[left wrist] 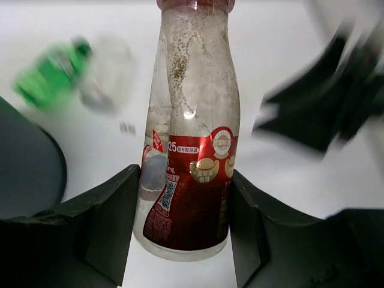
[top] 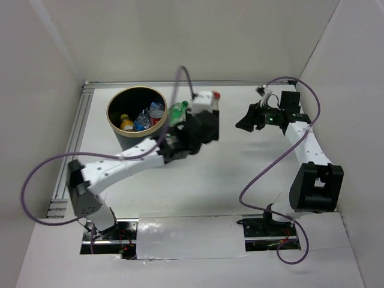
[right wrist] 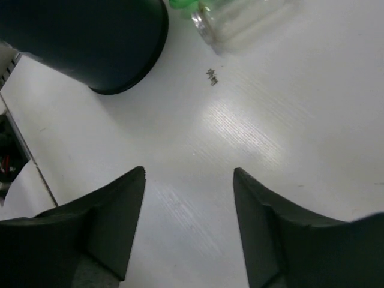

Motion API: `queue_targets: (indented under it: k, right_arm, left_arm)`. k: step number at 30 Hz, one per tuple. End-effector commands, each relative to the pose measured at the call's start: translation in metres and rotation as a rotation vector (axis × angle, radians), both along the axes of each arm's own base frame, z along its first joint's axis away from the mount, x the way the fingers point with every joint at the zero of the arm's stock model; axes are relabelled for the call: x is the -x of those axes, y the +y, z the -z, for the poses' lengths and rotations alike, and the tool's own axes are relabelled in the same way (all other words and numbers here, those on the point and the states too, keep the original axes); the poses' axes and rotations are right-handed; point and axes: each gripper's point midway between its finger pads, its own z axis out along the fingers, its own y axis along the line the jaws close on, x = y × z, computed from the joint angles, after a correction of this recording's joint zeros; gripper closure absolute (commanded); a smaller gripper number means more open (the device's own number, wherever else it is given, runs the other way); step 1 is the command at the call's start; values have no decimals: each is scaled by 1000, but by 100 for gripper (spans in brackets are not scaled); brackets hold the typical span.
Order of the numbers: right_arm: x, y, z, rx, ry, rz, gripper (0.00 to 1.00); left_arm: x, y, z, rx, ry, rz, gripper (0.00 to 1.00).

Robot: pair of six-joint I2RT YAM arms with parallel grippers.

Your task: Put the plastic bottles in the bin

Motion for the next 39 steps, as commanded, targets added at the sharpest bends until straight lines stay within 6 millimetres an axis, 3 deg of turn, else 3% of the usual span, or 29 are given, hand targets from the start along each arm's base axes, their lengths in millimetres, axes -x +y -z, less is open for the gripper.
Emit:
queue_targets:
  k: [1, 2, 3, 5, 6, 7, 8, 10, 11, 12, 13, 14, 15, 16, 19, 21, 22, 24, 25, 26, 28, 29, 31, 32, 35, 39]
  right_arm:
    - [-2, 19, -7, 28, -58, -42, 30]
    - [-4, 22, -9, 36, -61, -37, 29]
    - [-7, 29, -11, 44, -76, -53, 29]
    - [-12, 37, -10, 54, -75, -56, 27]
    - [-17, 46, -11, 71, -81, -65, 27]
    - [-19, 50, -11, 75, -75, -63, 25]
    - [-23, 55, -13, 76, -81, -58, 25]
    - [-33, 68, -19, 85, -91, -53, 16]
    - [-43, 72, -11, 86, -68, -43, 13]
    - [-50, 81, -19, 66, -56, -32, 12]
    - [-62, 82, -2, 66, 0, -10, 12]
    - [-69, 88, 3, 58, 30, 2, 11]
    - [-83, 92, -9, 17, 47, 31, 11]
    - [-96, 97, 14, 16, 120, 59, 9]
    - [-123, 118, 19, -13, 185, 147, 7]
    - [-135, 127, 35, 11, 201, 175, 3]
    - [-142, 134, 32, 27, 174, 190, 3]
    - [-152, 142, 51, 27, 213, 205, 1]
    - [-160, 145, 48, 10, 213, 214, 1]
    - [-169, 148, 62, 1, 228, 223, 1]
    - [-182, 153, 61, -24, 225, 235, 1]
    - [-185, 161, 76, -23, 247, 239, 1]
    - [-193, 168, 77, -36, 243, 250, 1]
    - [-196, 174, 93, -25, 265, 267, 1]
    - [-203, 180, 110, 8, 275, 333, 1]
    - [-204, 193, 139, 21, 321, 354, 1]
  left_arm:
    - [-38, 69, -98, 94, -196, -161, 86]
    - [-41, 87, -112, 120, -215, -195, 86]
    - [-59, 115, -109, 128, -211, -268, 85]
    - [-68, 142, -103, 141, -187, -316, 79]
    - [-77, 166, -100, 145, -182, -370, 77]
    - [-80, 174, -93, 133, -166, -381, 73]
    - [-83, 183, -90, 123, -155, -397, 63]
    - [-90, 202, -85, 116, -133, -438, 53]
    - [-94, 205, -71, 87, -99, -444, 44]
    - [-93, 213, -60, 64, -63, -466, 28]
    - [-98, 221, -56, 58, -49, -493, 21]
    - [-99, 224, -56, 58, -49, -502, 16]
    - [-98, 226, -54, 42, -42, -499, 5]
    - [-102, 238, -54, 42, -43, -531, 1]
    - [-105, 247, -59, 42, -40, -527, 1]
    - [-98, 250, -76, 49, -72, -508, 1]
    - [-93, 239, -84, 56, -84, -462, 1]
    - [-79, 222, -95, 49, -104, -377, 1]
    - [-63, 203, -105, 33, -133, -294, 1]
    - [-55, 190, -107, 35, -142, -235, 1]
    - [-34, 168, -102, 24, -143, -140, 1]
    - [-12, 150, -90, 13, -127, -63, 1]
    - [8, 139, -78, 25, -116, -49, 1]
    - [29, 128, -60, 19, -91, 1, 1]
    - [62, 116, -26, 54, -29, 8, 1]
    - [90, 118, -5, 78, 28, -56, 1]
